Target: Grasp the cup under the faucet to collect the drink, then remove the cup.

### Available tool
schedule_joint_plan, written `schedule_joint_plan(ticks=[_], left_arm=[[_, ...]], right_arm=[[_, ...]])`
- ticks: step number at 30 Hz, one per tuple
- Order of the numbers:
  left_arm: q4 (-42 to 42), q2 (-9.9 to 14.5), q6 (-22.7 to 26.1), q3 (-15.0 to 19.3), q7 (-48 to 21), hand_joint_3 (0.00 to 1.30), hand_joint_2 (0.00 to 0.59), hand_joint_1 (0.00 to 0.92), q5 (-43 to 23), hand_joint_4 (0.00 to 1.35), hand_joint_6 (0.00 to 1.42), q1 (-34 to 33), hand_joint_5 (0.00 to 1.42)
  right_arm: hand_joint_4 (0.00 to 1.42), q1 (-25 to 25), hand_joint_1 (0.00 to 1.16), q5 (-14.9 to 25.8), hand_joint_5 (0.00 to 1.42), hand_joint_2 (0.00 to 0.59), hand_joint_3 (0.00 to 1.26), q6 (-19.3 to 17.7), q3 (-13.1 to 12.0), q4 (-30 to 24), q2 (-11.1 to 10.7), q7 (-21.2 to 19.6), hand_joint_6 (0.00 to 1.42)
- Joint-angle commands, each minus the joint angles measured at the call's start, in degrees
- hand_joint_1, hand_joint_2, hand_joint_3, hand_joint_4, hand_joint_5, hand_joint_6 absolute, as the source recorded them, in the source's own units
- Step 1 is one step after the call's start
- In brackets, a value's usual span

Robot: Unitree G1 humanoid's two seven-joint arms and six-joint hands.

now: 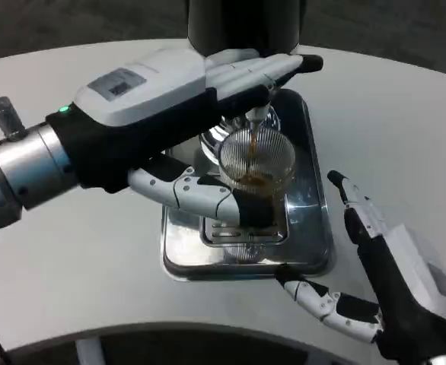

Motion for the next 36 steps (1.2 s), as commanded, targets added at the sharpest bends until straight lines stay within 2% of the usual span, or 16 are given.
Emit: schedule_joint_plan(ticks=[1,3,9,14,23,36], left_arm=[[-0.5,0.6,-0.8,-0.3,-0.3,0.00,0.083,0.000,0.1,0.00,0.00,0.6,0.06],[-0.4,0.6,-0.8,-0.4,-0.3,0.00,0.083,0.000,0.1,0.00,0.00,0.5,0.06],[-0.2,0.7,-0.7,-0.6,-0.5,0.00,0.083,0.000,0.2,0.00,0.00,0.3,0.06],[-0.2,0.4,-0.6,-1.0,-0.5,0.00,0.083,0.000,0.4,0.00,0.00,0.2,0.06],[-0.3,0.6,-0.1,-1.2,-0.7,0.00,0.087,0.000,0.7,0.00,0.00,0.0,0.06],[-1.1,1.6,0.8,-0.3,-0.7,0.00,0.090,0.000,0.5,0.00,0.00,0.8,0.06]], right_arm=[[0.00,-5.3,0.57,5.6,0.00,0.237,0.00,0.9,-1.6,5.4,-1.0,-0.5,0.06],[0.00,-8.2,0.58,9.0,0.00,0.234,0.00,0.2,-2.7,8.4,-2.3,-0.2,0.05],[0.00,-14.0,0.59,14.9,0.00,0.229,0.00,-1.2,-4.3,14.6,-7.5,0.6,0.05],[0.00,-17.0,0.59,17.6,0.00,0.224,0.00,-2.0,-3.9,19.1,-10.1,0.3,0.05],[0.00,-20.3,0.60,20.3,0.00,0.214,0.00,-4.3,-2.3,24.4,-9.0,-2.9,0.05],[0.00,-25.9,0.65,21.4,0.00,0.197,0.00,-4.2,-0.4,30.7,-6.8,-5.9,0.04]])
